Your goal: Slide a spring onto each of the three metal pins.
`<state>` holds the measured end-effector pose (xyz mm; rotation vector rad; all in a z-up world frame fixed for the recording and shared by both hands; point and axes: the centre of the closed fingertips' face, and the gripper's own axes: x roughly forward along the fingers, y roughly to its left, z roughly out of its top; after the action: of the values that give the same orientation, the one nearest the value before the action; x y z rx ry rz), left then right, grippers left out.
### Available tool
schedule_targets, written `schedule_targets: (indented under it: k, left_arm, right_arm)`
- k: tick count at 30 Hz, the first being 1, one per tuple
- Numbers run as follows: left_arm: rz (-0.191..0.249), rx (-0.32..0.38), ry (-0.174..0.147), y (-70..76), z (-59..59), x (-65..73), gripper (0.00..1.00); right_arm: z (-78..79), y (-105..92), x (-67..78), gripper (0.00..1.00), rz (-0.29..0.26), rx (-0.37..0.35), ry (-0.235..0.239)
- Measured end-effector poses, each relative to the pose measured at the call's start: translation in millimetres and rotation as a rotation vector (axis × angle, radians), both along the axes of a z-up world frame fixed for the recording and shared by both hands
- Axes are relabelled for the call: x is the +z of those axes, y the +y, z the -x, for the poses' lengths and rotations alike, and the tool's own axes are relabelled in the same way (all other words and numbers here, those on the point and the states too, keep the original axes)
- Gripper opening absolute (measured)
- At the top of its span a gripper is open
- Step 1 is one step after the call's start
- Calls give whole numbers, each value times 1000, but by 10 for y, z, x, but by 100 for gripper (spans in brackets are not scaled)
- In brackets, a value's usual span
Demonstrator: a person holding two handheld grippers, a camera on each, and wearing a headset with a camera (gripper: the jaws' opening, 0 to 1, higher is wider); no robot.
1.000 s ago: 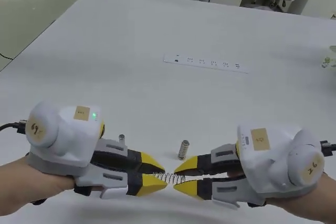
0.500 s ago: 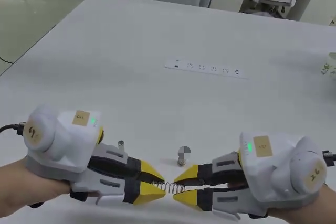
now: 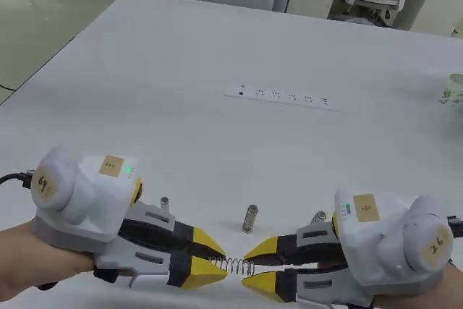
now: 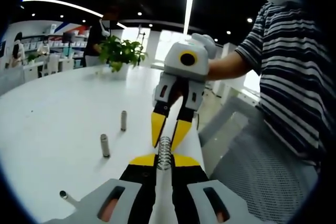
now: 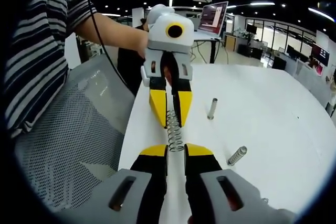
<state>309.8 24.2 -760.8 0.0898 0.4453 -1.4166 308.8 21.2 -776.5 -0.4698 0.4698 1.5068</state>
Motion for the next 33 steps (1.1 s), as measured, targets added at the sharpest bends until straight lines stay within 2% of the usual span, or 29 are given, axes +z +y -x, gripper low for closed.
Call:
schedule_targets:
  k: [8,13,16,23,27,31,33]
  left_arm:
    - [-1,6,6,26,-2,-4,2]
    - [4,25,-7,43,-43,12,2]
    - [-6,26,-15,55,-44,-9,2]
    - [-35,15,-31,32,-16,-81,2]
    - [-38,17,-41,16,-16,-82,2]
    - [-38,24,-60,-6,-36,-61,2]
    - [-38,28,-64,-9,-46,-60,2]
  right_arm:
    - [4,12,56,7,-8,1,11]
    - [-31,38,170,8,-15,-8,-23]
    - [-31,59,247,8,-41,-8,-29]
    - [-14,128,306,8,-67,-5,-33]
    - [-30,210,417,8,-113,-21,-35]
    - [-41,262,465,8,-121,-17,-65]
    - [-43,276,472,8,-116,-7,-94]
